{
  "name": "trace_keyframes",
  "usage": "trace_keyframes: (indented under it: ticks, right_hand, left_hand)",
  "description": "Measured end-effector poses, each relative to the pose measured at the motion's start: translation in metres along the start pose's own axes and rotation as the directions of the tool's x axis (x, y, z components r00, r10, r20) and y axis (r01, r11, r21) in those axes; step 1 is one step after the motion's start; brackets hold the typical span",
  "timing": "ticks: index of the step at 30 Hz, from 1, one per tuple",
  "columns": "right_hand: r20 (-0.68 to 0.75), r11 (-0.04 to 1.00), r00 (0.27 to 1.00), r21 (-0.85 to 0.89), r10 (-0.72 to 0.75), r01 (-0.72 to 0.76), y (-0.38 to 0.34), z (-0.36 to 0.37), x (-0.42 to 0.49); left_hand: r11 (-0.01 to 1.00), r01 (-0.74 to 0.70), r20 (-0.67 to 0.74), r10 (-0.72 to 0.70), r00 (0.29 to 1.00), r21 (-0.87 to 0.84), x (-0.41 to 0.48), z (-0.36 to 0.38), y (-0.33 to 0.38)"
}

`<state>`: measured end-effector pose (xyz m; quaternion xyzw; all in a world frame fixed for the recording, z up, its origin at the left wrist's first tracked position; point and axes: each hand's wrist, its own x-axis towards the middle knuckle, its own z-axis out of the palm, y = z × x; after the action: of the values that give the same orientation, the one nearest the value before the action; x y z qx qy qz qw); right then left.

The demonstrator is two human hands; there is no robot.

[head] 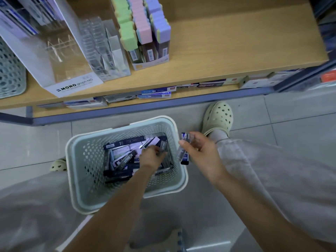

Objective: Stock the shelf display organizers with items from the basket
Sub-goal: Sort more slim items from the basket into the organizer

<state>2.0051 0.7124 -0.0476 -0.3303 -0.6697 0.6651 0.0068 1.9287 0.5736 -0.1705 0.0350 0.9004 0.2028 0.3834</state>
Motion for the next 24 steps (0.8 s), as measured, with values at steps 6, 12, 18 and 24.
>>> trace_keyframes:
  ticks: [6, 12, 18, 24]
  right_hand:
    - [-0.044, 0.998, 0.998, 0.03, 0.052, -0.05, 0.002, -0.002, 0.004]
    - [-0.039, 0.998, 0.998, 0.003, 0.055, -0.055, -0.001, 0.0, 0.001]
    - [-0.051, 0.999, 0.998, -0.007, 0.043, -0.044, -0.008, 0.005, -0.004]
    - [0.022, 0.999, 0.999, -0.042, 0.026, -0.025, -0.019, 0.015, -0.012]
  left_hand:
    - [0.996, -0.02, 0.054, 0.015, 0.998, 0.09, -0.003, 0.004, -0.005]
    - [0.994, -0.104, 0.03, 0.102, 0.994, 0.046, -0.02, -0.001, -0.009]
    - [0.891, -0.063, 0.019, 0.08, 0.997, -0.45, -0.047, -0.031, 0.008]
    - [0.75, -0.09, 0.055, 0.166, 0.985, -0.655, -0.074, -0.061, 0.022]
